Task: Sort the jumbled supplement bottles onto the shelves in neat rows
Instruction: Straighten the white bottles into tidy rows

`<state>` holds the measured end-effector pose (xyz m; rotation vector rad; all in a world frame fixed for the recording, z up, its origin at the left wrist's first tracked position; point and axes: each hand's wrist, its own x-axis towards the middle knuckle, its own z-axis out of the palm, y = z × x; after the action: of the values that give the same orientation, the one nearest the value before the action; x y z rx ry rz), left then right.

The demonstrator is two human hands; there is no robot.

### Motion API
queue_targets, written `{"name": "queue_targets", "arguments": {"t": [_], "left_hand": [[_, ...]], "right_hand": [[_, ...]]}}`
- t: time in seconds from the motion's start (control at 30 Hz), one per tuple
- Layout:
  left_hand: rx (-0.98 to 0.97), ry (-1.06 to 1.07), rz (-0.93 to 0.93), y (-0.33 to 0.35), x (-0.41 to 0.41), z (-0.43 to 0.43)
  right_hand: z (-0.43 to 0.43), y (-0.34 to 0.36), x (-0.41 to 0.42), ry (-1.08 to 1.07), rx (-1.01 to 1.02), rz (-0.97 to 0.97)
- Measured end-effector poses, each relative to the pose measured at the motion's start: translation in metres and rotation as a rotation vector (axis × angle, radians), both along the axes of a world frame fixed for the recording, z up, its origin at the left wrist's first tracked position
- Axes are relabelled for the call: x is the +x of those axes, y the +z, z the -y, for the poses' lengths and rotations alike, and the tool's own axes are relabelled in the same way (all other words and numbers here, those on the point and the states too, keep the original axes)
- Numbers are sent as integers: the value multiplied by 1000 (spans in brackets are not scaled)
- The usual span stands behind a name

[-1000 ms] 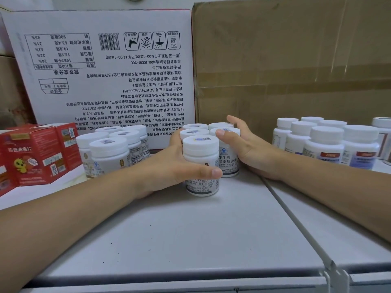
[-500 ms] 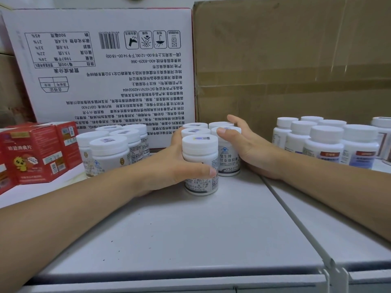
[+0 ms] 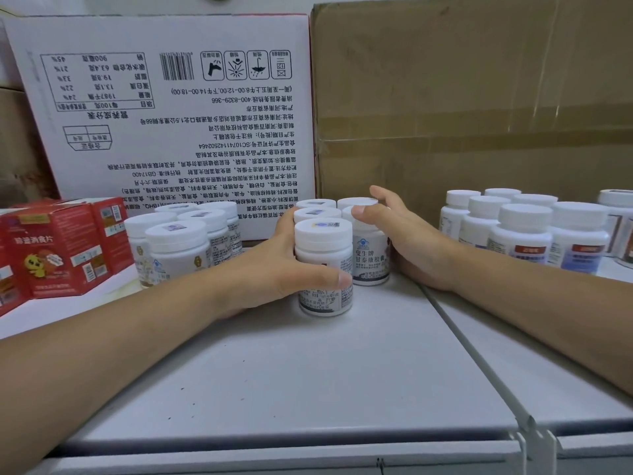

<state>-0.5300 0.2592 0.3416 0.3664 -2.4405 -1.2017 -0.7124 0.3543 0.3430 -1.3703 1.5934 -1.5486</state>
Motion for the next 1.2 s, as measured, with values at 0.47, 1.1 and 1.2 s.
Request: {"name": "queue_targets", "arguments": {"t": [0.47, 1.1, 1.2], "left_hand": [[-217, 301, 155, 50, 39, -30], [-197, 393, 45, 37, 161, 34], [-113, 363, 35, 31, 159, 56]], "right_hand": [[-12, 21, 8, -201, -38, -170], [49, 74, 179, -126, -74, -342], [81, 58, 187, -195, -32, -184]]}}
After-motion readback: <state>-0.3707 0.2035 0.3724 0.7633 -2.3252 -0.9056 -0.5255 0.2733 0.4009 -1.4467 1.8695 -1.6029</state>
